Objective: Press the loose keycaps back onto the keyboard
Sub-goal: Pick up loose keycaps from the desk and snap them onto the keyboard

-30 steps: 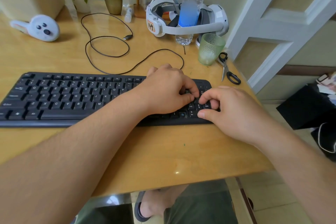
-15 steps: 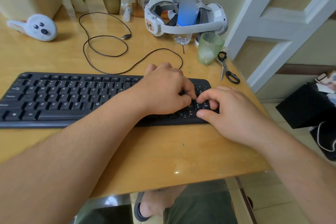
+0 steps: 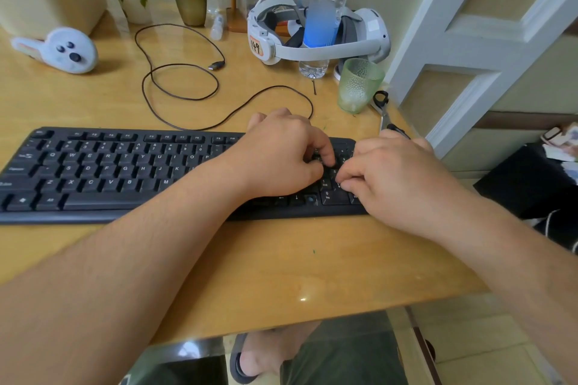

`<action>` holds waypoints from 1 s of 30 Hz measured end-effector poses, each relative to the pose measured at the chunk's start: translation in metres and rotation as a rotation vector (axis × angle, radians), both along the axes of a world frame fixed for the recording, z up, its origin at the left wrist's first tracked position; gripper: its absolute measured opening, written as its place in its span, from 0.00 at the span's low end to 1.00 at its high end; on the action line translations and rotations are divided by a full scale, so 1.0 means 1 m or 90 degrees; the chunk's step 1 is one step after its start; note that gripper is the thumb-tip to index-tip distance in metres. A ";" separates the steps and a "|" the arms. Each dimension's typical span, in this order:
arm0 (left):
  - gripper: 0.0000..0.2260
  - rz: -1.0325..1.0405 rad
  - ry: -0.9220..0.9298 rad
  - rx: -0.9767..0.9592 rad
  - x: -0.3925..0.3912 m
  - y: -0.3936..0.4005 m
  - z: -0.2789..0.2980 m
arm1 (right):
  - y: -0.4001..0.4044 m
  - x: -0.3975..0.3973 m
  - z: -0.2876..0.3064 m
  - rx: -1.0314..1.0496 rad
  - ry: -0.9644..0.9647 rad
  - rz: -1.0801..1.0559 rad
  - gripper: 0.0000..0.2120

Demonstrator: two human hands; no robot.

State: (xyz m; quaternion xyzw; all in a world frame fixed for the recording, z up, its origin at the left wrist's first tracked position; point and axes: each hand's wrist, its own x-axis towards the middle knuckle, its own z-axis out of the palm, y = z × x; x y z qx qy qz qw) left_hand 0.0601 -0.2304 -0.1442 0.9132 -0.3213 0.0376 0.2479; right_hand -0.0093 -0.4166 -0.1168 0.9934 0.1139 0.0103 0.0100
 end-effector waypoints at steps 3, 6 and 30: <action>0.05 -0.011 -0.007 -0.004 -0.001 -0.001 -0.001 | 0.001 0.001 0.003 -0.029 -0.012 0.019 0.07; 0.02 -0.024 0.000 -0.008 -0.003 -0.001 -0.001 | 0.002 0.003 0.006 -0.030 -0.005 0.026 0.06; 0.12 0.005 0.085 0.057 -0.003 0.000 0.006 | 0.000 0.009 -0.006 0.231 0.090 -0.091 0.05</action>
